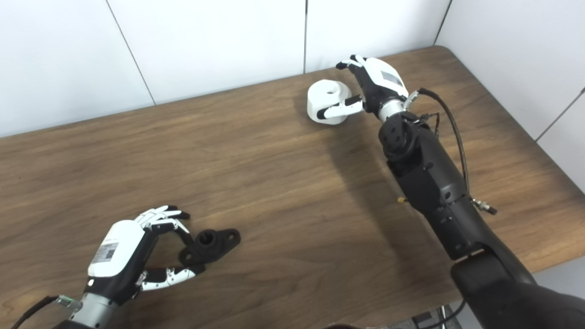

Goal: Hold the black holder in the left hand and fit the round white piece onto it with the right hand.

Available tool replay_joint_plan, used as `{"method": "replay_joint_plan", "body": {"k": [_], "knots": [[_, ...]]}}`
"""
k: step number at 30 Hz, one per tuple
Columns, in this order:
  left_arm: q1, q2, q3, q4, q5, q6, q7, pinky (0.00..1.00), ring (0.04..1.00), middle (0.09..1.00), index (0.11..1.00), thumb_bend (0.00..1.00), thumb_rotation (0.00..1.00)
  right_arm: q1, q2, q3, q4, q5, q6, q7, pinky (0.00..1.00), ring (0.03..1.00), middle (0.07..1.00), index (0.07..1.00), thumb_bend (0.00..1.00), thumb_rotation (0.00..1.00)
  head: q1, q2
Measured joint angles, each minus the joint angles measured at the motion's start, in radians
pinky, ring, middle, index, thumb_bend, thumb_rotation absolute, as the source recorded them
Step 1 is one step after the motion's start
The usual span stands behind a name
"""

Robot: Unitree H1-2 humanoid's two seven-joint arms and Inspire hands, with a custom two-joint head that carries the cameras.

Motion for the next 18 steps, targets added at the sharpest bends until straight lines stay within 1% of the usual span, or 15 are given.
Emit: {"method": "replay_joint_plan", "body": {"k": [2,5,8,11,14,18], "knots": [[0.0,0.0,0.0,0.0,0.0,0.0,0.0,0.86,0.867,0.78,0.489,0.51,0.06,-0.006,-0.002,0.0,0.017,0.0,0.002,-0.001,0.87,1.0,0.974,0.836,0.86,0.43,0.0,0.0],[0.0,0.0,0.0,0.0,0.0,-0.001,0.0,0.85,0.864,0.779,0.489,0.51,0.06,-0.017,-0.003,0.001,0.035,0.0,0.002,-0.003,0.89,1.0,0.968,0.822,0.85,0.42,0.0,0.0],[0.0,0.0,-0.001,0.0,0.0,-0.001,0.0,0.85,0.864,0.78,0.489,0.51,0.06,-0.023,-0.007,0.003,0.052,-0.001,0.002,-0.004,0.93,1.0,0.963,0.81,0.84,0.41,-0.002,0.002],[0.0,0.0,-0.001,0.0,0.0,-0.001,0.001,0.85,0.865,0.78,0.489,0.51,0.06,-0.029,-0.011,0.009,0.075,-0.005,0.002,-0.004,0.93,0.995,0.953,0.788,0.85,0.4,0.0,0.002],[0.001,0.0,-0.001,0.0,0.0,-0.001,0.001,0.86,0.868,0.782,0.489,0.51,0.06,-0.03,-0.015,0.016,0.089,-0.011,0.0,-0.004,0.97,0.981,0.929,0.759,0.84,0.39,0.0,0.003],[0.002,0.0,0.0,0.0,0.0,-0.001,0.001,0.86,0.867,0.781,0.489,0.51,0.06,-0.034,-0.016,0.019,0.092,-0.012,-0.003,-0.006,0.95,0.981,0.914,0.73,0.84,0.36,0.0,0.008]]}}
